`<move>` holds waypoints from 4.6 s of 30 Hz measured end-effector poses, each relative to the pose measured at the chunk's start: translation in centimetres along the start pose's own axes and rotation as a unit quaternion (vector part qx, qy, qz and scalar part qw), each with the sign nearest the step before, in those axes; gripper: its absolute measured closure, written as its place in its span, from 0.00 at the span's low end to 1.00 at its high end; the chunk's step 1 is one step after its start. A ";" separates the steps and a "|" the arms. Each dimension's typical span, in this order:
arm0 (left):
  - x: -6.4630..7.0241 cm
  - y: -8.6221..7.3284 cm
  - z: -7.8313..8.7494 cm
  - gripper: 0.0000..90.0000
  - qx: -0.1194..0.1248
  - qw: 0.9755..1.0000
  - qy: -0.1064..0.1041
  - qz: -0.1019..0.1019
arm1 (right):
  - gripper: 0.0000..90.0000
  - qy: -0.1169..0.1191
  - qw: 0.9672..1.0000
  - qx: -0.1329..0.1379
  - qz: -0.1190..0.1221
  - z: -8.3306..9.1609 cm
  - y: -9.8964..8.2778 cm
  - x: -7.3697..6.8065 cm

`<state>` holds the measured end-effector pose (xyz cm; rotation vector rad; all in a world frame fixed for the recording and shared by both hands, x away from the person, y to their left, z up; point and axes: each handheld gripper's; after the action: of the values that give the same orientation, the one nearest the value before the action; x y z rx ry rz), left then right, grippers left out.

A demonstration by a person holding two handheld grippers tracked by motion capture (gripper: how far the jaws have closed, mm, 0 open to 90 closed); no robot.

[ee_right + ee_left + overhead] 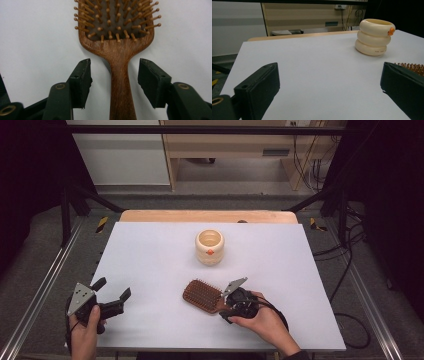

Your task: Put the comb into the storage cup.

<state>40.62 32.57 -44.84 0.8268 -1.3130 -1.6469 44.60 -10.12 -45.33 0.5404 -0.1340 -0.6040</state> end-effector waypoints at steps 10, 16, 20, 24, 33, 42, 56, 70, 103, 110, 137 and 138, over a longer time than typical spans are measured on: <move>0.2 0.1 0.2 0.03 0.001 1.000 0.001 -0.006 | 0.63 0.004 1.000 -0.005 -0.017 0.0 -0.1 0.4; 0.0 0.1 0.1 0.03 0.000 1.000 0.001 -0.002 | 0.67 0.008 1.000 -0.013 -0.017 -0.1 0.0 0.3; 0.0 0.1 0.2 0.03 0.003 1.000 0.001 0.000 | 0.68 0.009 1.000 -0.015 -0.022 -0.1 0.0 0.4; 0.1 0.1 0.1 0.03 0.002 1.000 0.000 -0.002 | 0.70 0.009 0.999 -0.021 -0.024 -0.4 0.1 0.5; -0.1 0.1 0.2 0.03 0.002 1.000 0.001 0.000 | 0.73 -0.003 0.999 -0.035 -0.014 -0.5 0.5 0.2; 0.0 0.1 0.2 0.03 0.000 1.000 0.003 -0.001 | 0.74 -0.012 0.998 -0.067 -0.001 -0.9 1.4 0.0; 0.1 0.2 0.7 0.03 0.005 1.000 0.003 0.000 | 0.81 -0.019 0.996 -0.082 0.002 -1.0 1.7 -0.4; 0.3 0.4 0.5 0.03 0.009 1.000 -0.006 0.006 | 0.81 -0.023 0.999 -0.023 -0.003 0.2 1.1 -0.2; 3.7 0.8 -0.2 0.03 0.006 0.997 -0.070 0.014 | 0.81 -0.073 0.980 0.185 -0.024 2.9 0.2 0.5; 4.8 0.9 -0.5 0.03 0.003 0.996 -0.083 0.014 | 0.81 -0.072 0.974 0.211 -0.034 3.5 0.3 0.9; 13.7 8.7 -7.4 0.04 0.010 0.977 -0.207 0.044 | 0.81 -0.086 0.964 0.250 -0.023 4.4 0.5 0.4; 13.8 8.8 -7.6 0.03 0.010 0.977 -0.211 0.043 | 0.81 -0.086 0.964 0.252 -0.024 4.4 0.6 0.4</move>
<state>43.41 16.18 -37.91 0.4340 -1.6301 -1.8039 44.03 -11.93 -41.30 0.9851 -0.4485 -0.6658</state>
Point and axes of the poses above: each handheld gripper's, and its own axes: z roughly backward along the jaws, y roughly out of its top, x roughly to its right, and after that the axes turned 2 degrees about -z, right-handed
